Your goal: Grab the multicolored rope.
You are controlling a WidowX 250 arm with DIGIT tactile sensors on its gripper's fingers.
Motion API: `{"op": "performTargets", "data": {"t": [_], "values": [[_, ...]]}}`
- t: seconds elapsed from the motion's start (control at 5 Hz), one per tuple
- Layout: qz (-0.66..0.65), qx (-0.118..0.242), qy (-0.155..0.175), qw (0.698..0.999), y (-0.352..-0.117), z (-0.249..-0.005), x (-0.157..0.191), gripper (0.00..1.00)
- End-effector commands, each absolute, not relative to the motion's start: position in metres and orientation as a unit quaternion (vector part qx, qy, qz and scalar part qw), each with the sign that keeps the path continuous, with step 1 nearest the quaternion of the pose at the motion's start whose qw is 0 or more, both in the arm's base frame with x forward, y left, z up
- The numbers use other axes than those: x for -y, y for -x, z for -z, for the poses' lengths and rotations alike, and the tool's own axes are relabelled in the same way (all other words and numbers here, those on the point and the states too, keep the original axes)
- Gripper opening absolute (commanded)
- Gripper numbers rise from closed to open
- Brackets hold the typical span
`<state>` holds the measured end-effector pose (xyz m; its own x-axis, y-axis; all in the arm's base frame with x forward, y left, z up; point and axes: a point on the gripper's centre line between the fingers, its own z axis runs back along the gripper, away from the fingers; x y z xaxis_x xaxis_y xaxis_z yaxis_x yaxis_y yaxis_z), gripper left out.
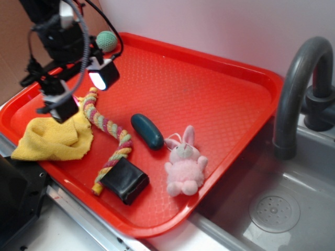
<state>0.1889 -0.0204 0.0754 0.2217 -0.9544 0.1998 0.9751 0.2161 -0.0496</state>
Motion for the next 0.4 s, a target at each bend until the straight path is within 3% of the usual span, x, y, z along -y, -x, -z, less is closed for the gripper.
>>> {"op": "performTargets", "data": {"t": [0.0,0.2], "values": [[0.617,0.033,0.033,0.786,-0.187,-0.028,0.028,1.0],[0.634,0.02,0.036,0.772,-0.18,-0.009,0.032,1.0]]}}
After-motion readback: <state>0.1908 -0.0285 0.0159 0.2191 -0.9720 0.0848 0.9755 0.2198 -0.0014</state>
